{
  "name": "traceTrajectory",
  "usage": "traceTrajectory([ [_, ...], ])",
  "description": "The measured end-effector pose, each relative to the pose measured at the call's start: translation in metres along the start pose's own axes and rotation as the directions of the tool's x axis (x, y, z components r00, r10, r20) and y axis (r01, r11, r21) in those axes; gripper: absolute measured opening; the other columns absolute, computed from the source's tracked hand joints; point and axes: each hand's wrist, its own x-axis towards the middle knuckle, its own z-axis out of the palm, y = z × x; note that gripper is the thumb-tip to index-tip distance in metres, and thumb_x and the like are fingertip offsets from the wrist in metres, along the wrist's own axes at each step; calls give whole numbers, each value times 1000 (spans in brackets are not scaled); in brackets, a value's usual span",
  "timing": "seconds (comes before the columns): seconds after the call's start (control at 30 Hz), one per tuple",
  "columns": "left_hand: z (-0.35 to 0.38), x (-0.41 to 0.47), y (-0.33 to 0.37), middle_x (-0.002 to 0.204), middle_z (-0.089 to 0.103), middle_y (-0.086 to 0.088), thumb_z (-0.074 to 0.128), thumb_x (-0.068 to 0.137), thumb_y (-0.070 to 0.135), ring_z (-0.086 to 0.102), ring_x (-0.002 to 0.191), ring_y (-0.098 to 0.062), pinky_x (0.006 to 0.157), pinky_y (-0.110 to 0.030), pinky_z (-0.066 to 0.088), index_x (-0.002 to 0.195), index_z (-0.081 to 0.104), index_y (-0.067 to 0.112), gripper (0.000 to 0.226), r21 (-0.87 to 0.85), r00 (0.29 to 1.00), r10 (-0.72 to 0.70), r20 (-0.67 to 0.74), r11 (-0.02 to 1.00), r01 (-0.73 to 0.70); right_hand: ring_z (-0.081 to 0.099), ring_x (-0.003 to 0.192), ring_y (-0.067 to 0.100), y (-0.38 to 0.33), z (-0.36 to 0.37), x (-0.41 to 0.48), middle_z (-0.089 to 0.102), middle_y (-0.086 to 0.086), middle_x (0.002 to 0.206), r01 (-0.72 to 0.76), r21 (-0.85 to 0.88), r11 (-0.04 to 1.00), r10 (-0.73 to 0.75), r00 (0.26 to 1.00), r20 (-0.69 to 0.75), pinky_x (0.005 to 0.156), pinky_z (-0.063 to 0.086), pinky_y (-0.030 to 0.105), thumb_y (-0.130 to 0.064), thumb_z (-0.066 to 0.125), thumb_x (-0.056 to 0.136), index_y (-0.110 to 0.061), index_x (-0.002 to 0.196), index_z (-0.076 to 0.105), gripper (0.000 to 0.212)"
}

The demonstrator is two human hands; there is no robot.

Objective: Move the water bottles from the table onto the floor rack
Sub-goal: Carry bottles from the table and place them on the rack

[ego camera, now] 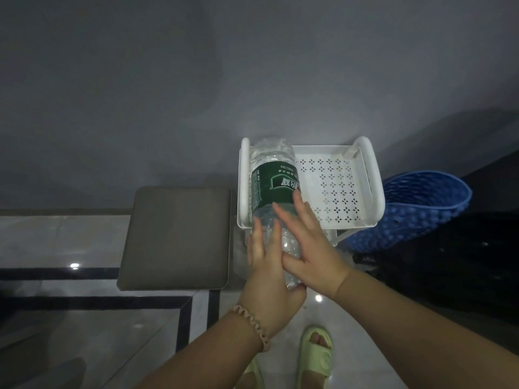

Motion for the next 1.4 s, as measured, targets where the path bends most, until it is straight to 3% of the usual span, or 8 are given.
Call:
traceTrajectory([
  [0.17, 9, 17, -4, 149, -22, 18, 75, 72, 11, -9, 143, -7, 113, -23, 16, 138, -4, 44, 109, -8, 995, -28, -91, 1000, 28, -16, 147, 17, 10, -4, 19, -21, -13, 157, 8, -71, 997, -6, 1000, 27, 118, 4, 38, -40, 65, 86, -45, 145, 0, 87],
  [0.3, 15, 18, -7, 149, -20, 25, 79, 70, 19, -6, 139, 4, 98, 3, 9, 138, -3, 49, 110, -14, 994, -8, -107, 1000, 6, -18, 146, 16, 16, -5, 19, -30, -19, 152, -6, -148, 989, 11, 999, 36, 115, 4, 34, -44, 69, 79, -51, 141, -11, 102],
  [0.47, 10, 23, -6, 154, -15, 13, 78, 68, 24, -2, 143, -7, 113, -27, 24, 147, 7, 38, 108, 74, 994, -29, -106, 997, 37, -18, 145, 20, 14, -1, 22, -36, -19, 147, -46, -245, 968, 61, 997, 57, 112, 3, 32, -42, 72, 75, -45, 146, -16, 113],
  [0.63, 5, 24, -6, 156, -12, 1, 77, 67, 28, -1, 137, -1, 107, -17, 13, 150, 1, 27, 113, 184, 998, -7, -55, 983, 17, -14, 146, 28, 9, 4, 21, -30, -14, 153, -70, -251, 966, 84, 995, 48, 112, 5, 33, -37, 70, 76, -39, 148, -15, 111],
  [0.77, 0, 22, -5, 155, -20, 2, 79, 66, 34, 8, 142, -12, 107, -21, 20, 148, -10, 32, 121, 246, 995, -96, 31, 966, 86, -13, 146, 28, 7, 0, 17, -28, -11, 156, -104, -274, 956, 139, 984, 111, 115, 12, 39, -42, 73, 74, -41, 147, -16, 114],
  [0.9, -8, 17, 2, 157, -15, 2, 83, 62, 36, 14, 143, -19, 110, -31, 28, 147, -7, 38, 125, 258, 980, -177, 93, 955, 148, -6, 148, 26, 0, -10, 7, -23, -9, 158, -136, -245, 960, 176, 973, 149, 118, 17, 44, -44, 75, 71, -40, 149, -9, 115],
  [1.17, -8, 8, 18, 159, -4, -1, 84, 63, 27, 26, 140, -23, 108, -33, 32, 148, -1, 38, 121, 361, 958, -282, 49, 899, 247, 5, 148, 22, -10, -14, -13, -14, -1, 161, -135, -292, 947, 192, 965, 178, 118, 17, 36, -32, 70, 77, -32, 152, 0, 103],
  [1.4, -12, 6, 32, 160, -3, -4, 71, 77, 27, 22, 142, -25, 113, -38, 27, 150, 0, 30, 102, 383, 955, -296, 4, 883, 272, 17, 146, 25, -17, -20, -23, -2, 7, 162, -132, -308, 942, 192, 965, 175, 118, 21, 37, -33, 61, 85, -28, 153, 6, 87],
])
